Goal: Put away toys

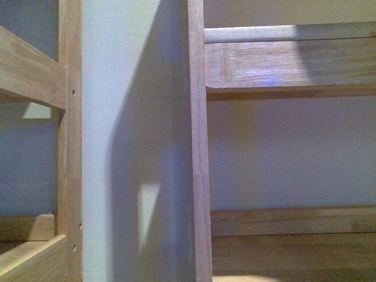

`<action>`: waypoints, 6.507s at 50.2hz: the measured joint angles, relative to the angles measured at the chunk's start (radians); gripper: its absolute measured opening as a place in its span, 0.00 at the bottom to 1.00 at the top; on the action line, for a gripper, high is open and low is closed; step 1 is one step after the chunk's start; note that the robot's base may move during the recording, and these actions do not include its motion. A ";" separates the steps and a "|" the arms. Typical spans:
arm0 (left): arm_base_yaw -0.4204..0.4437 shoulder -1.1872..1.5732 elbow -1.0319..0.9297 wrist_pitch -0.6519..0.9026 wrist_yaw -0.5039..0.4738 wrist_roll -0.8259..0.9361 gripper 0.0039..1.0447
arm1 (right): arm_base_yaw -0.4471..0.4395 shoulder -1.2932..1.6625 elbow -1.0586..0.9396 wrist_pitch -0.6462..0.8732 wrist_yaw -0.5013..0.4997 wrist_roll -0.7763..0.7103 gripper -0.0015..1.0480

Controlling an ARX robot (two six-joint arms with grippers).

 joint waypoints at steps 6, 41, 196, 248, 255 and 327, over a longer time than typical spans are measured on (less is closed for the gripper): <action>0.000 0.000 0.000 0.000 0.000 0.000 0.95 | 0.037 0.136 0.154 -0.053 0.055 0.004 0.19; 0.000 0.000 0.000 0.000 0.000 0.000 0.95 | 0.315 0.530 0.349 -0.121 0.098 0.291 0.19; 0.000 0.000 0.000 0.000 0.000 0.000 0.95 | 0.211 -0.550 -0.933 0.195 0.156 0.169 1.00; 0.000 0.000 0.000 0.000 0.000 0.000 0.95 | 0.175 -0.928 -1.582 0.081 0.201 -0.006 0.18; 0.000 0.000 0.000 0.000 0.000 0.000 0.95 | 0.175 -0.948 -1.609 0.090 0.201 -0.006 0.18; 0.000 0.000 0.000 0.000 0.000 0.000 0.95 | 0.175 -1.053 -1.725 0.112 0.201 -0.006 0.18</action>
